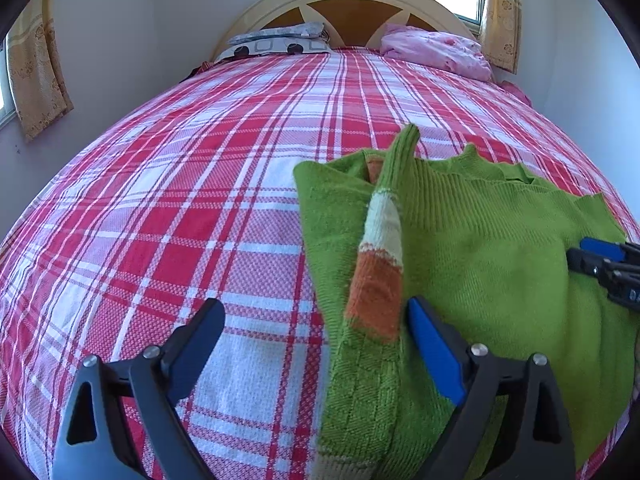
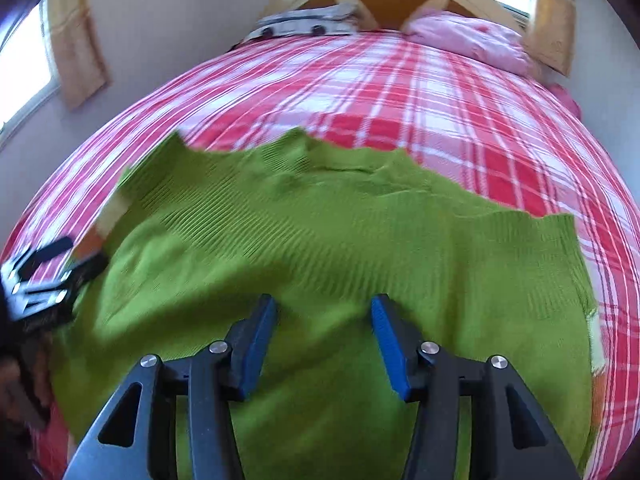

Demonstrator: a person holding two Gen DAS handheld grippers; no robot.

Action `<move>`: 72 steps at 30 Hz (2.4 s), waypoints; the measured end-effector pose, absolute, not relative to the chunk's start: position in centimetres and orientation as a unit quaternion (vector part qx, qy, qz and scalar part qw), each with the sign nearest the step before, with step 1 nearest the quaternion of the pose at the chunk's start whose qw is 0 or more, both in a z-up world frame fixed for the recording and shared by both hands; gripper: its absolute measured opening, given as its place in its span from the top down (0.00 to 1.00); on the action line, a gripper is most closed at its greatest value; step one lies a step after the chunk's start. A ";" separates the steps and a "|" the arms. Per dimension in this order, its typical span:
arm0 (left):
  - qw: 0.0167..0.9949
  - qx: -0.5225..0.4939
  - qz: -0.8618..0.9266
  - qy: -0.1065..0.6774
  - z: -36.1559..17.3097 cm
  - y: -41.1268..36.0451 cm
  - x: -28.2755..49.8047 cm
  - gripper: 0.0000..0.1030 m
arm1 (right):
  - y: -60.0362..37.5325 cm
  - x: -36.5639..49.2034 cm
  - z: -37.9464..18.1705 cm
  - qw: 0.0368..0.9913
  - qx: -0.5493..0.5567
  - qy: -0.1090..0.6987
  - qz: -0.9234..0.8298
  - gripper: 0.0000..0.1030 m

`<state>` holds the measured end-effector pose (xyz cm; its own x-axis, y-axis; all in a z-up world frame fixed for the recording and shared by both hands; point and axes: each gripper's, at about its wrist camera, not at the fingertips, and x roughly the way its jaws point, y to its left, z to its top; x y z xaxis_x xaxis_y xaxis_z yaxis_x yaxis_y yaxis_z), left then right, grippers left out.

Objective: Fold small clothes

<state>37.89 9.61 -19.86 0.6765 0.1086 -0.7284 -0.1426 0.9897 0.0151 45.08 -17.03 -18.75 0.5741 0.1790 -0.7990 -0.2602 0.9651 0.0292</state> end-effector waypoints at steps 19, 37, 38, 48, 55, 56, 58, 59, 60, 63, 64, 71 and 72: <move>0.917 0.000 0.059 0.395 -19.6 8.9 31.9 0.05 | -25.4 33.4 -18.0 0.896 -0.066 0.434 0.066 0.49; 0.907 -0.003 0.074 0.415 -20.5 9.4 32.1 0.00 | -27.0 30.3 -18.9 0.897 -0.045 0.436 0.065 0.48; 0.907 -0.003 0.074 0.416 -20.5 9.4 32.2 0.00 | -26.8 30.2 -18.8 0.894 -0.057 0.441 0.063 0.48; 0.906 -0.021 0.060 0.419 -20.1 10.2 31.4 0.00 | -20.9 28.9 -16.3 0.898 -0.093 0.421 0.086 0.45; 0.905 -0.011 0.045 0.423 -19.6 11.0 30.6 0.00 | -12.1 28.6 -17.4 0.886 -0.162 0.403 0.162 0.44; 0.905 -0.008 0.044 0.424 -19.6 11.3 30.5 0.00 | -10.9 28.4 -17.6 0.884 -0.176 0.398 0.171 0.44; 0.904 -0.008 0.040 0.426 -19.5 11.8 30.3 0.00 | -9.2 28.1 -17.8 0.882 -0.192 0.389 0.183 0.45; 0.903 -0.009 0.038 0.428 -19.4 12.0 30.4 0.00 | -8.4 28.0 -17.9 0.882 -0.195 0.386 0.187 0.44; 0.902 -0.008 0.037 0.429 -19.4 12.3 30.4 0.00 | -7.7 28.0 -17.9 0.882 -0.198 0.384 0.191 0.44; 0.901 0.001 0.033 0.433 -19.4 12.8 30.7 0.00 | -5.7 28.2 -18.2 0.876 -0.213 0.382 0.203 0.44; 0.900 0.004 0.031 0.434 -19.4 13.0 30.9 0.00 | -5.0 28.2 -18.2 0.876 -0.218 0.377 0.207 0.44; 0.910 0.020 0.030 0.414 -18.2 15.6 33.0 0.00 | -1.5 28.0 -18.1 0.871 -0.234 0.365 0.230 0.44; 0.909 0.015 0.030 0.415 -18.2 16.1 33.6 0.00 | -1.1 28.0 -18.1 0.871 -0.236 0.363 0.234 0.44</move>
